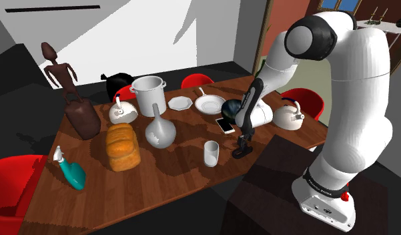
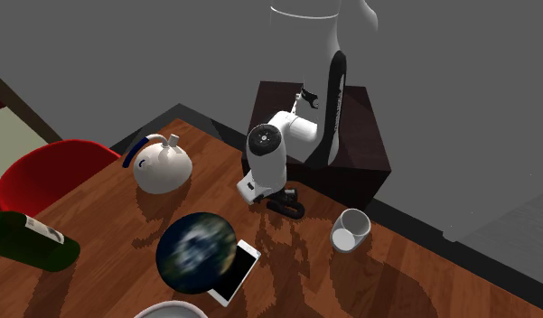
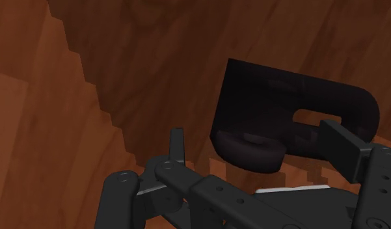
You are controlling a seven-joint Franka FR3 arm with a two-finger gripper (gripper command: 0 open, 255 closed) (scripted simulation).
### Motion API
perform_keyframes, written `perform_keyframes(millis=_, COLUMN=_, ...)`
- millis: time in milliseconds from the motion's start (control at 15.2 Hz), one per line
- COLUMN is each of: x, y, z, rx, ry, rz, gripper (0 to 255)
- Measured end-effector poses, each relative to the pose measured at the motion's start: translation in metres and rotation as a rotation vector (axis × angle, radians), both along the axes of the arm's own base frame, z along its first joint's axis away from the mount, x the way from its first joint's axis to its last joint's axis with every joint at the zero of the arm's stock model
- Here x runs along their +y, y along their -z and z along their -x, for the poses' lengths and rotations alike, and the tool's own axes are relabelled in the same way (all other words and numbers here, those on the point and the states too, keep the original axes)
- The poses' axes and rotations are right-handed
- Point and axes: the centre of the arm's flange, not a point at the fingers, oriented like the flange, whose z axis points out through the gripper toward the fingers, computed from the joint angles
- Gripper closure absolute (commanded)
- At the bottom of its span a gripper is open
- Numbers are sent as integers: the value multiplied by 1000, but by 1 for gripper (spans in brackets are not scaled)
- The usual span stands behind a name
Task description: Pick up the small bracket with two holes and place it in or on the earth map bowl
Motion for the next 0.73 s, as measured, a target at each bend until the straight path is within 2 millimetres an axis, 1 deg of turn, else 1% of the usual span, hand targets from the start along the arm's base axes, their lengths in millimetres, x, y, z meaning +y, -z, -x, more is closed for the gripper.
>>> perform_keyframes(millis=132, x=0, y=0, z=0, rx=0, ry=0, rz=0, gripper=0)
perform_keyframes(millis=198, x=0, y=0, z=0, rx=0, ry=0, rz=0, gripper=255)
perform_keyframes(millis=726, x=0, y=0, z=0, rx=-1, ry=0, rz=0, gripper=255)
